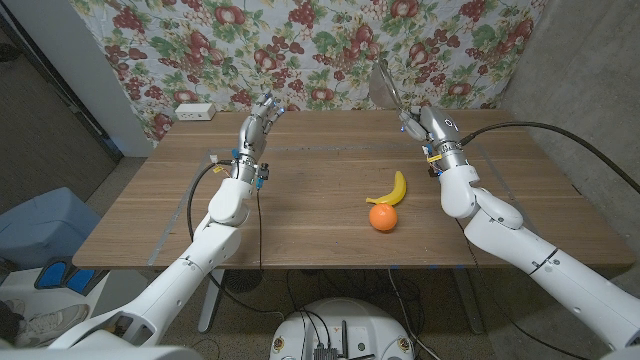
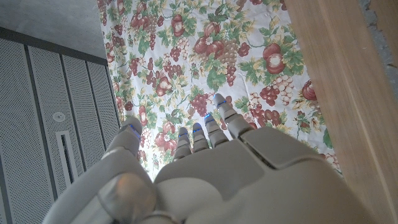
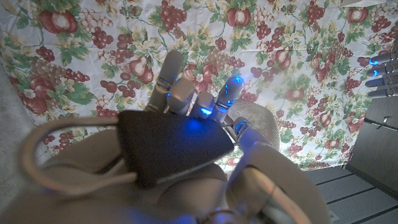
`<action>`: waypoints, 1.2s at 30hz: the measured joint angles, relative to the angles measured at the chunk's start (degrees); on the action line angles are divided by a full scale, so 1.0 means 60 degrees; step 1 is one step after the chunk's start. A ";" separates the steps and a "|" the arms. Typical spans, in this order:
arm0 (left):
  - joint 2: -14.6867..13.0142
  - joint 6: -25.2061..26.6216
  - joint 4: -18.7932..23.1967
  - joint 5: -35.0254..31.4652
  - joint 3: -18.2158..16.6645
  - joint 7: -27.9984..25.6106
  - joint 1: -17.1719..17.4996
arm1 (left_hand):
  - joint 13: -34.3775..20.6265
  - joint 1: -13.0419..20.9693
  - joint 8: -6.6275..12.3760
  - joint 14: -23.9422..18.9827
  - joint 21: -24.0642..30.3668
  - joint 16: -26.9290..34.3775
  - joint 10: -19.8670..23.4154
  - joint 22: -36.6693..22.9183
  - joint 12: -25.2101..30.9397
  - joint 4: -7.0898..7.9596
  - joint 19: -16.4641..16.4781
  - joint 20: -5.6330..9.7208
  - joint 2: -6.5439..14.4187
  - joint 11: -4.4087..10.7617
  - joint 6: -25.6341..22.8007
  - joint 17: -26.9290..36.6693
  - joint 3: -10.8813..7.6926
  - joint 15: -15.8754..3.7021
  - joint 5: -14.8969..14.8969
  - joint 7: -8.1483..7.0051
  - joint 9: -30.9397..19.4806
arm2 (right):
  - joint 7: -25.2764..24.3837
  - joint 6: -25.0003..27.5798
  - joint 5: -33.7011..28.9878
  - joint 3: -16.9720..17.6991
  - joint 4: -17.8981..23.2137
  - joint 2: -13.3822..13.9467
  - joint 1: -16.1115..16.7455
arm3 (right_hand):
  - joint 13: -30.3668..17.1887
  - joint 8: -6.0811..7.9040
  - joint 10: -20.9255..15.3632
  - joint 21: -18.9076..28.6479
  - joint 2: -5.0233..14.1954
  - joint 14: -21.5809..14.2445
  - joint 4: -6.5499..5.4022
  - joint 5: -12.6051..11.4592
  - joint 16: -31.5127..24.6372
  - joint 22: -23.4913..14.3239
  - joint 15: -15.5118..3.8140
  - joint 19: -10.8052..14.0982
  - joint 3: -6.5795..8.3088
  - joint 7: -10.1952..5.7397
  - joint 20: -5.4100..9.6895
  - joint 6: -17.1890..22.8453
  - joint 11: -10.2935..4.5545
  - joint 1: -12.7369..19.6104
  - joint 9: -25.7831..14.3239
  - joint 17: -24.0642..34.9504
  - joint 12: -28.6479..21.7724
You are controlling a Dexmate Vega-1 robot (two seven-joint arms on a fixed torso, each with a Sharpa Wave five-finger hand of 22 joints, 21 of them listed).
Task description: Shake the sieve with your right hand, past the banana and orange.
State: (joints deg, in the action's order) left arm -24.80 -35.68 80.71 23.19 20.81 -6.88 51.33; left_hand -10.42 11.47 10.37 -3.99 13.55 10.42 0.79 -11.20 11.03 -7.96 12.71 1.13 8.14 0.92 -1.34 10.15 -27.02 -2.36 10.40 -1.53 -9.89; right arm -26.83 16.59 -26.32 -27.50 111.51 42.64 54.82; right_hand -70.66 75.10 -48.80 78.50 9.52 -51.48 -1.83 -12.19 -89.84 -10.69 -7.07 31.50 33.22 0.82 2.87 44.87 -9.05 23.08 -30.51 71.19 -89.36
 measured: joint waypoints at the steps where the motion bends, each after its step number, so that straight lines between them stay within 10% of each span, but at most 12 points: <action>1: -0.0001 0.0000 0.0002 -0.0002 0.0000 -0.0001 0.0002 | 0.0000 0.0000 0.0000 0.0000 0.0000 0.0000 0.0000 0.0000 0.0000 -0.0008 0.0000 0.0000 0.0000 0.0000 0.0000 0.0000 -0.0008 0.0000 0.0000 0.0000 0.0000 | -0.0006 0.0004 -0.0053 -0.0043 -0.0006 0.0025 -0.0019 | 0.0000 0.0000 0.0000 0.0000 0.0000 0.0000 0.0000 0.0000 0.0000 0.0000 0.0000 0.0000 0.0000 0.0000 0.0000 0.0000 0.0000 0.0000 0.0000 0.0000 0.0000; 36: -0.0041 0.0054 0.0158 -0.0038 -0.0061 -0.0145 0.0135 | 0.0000 -0.0037 0.0000 0.0000 -0.0039 0.0000 0.0000 0.0000 0.0000 -0.0006 0.0000 0.0000 -0.0038 0.0000 0.0000 0.0000 -0.0085 0.0000 0.0000 0.0000 0.0000 | 0.0083 0.0428 -0.3242 -0.1311 -0.0202 0.0466 -0.0536 | -0.0006 0.0000 0.0019 0.0000 -0.0001 0.0054 0.0000 0.0000 0.0000 -0.0001 0.0054 0.0000 0.0000 0.0018 0.0000 -0.0120 -0.0013 0.0000 0.0174 0.0000 0.0000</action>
State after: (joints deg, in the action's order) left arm -25.05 -35.35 81.66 22.96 20.44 -7.75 52.14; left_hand -10.41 11.25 10.37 -3.99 13.31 10.42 0.79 -11.20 11.03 -7.99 12.71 1.13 7.92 0.92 -1.34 10.15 -27.53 -2.36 10.40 -1.53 -9.89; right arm -26.33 19.16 -45.77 -35.36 110.30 45.43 51.60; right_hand -70.69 75.10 -48.68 78.50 9.52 -51.16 -1.83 -12.20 -89.84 -10.69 -6.74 31.50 33.22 0.93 2.86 44.15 -9.12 23.08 -29.47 71.19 -89.36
